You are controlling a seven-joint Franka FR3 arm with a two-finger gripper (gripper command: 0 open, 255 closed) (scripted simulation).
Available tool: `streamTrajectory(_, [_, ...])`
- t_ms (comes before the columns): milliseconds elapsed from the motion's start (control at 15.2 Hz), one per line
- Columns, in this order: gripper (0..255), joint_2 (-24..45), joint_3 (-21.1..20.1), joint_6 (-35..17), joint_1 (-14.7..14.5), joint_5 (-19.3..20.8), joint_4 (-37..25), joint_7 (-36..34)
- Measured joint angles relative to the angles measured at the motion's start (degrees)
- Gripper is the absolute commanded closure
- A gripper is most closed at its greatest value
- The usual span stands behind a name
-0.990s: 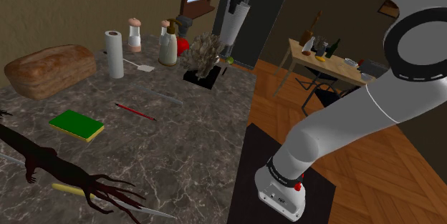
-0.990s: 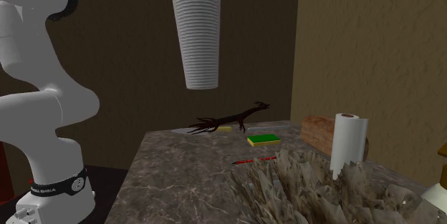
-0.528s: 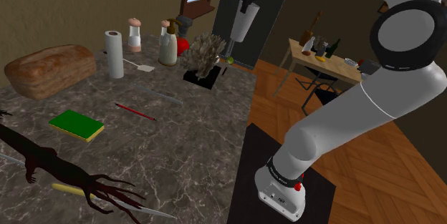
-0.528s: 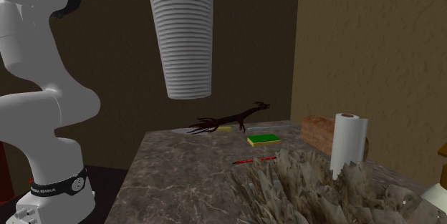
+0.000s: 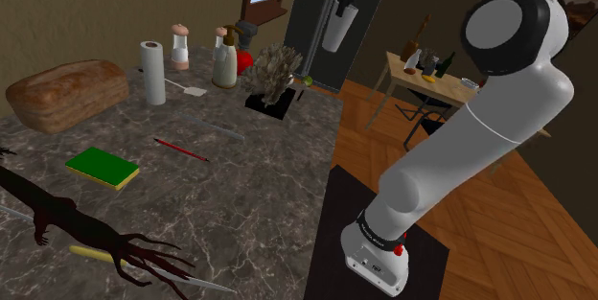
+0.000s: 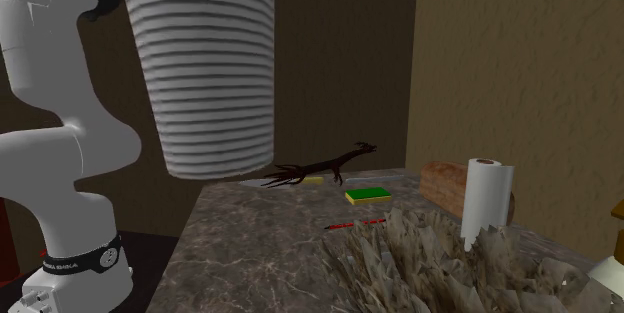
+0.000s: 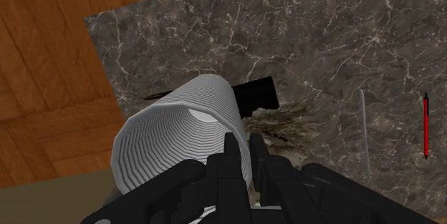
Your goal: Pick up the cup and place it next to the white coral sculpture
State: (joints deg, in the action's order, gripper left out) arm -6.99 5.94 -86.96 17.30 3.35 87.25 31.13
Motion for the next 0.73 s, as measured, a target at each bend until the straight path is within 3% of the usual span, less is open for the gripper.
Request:
streamTrajectory(330, [255, 7.57, 3.68, 0.87, 3.00, -1.59, -8.66, 6.50])
streamTrajectory(726, [255, 19.65, 7.26, 5.23, 8.20, -5.40, -24.96, 14.12])
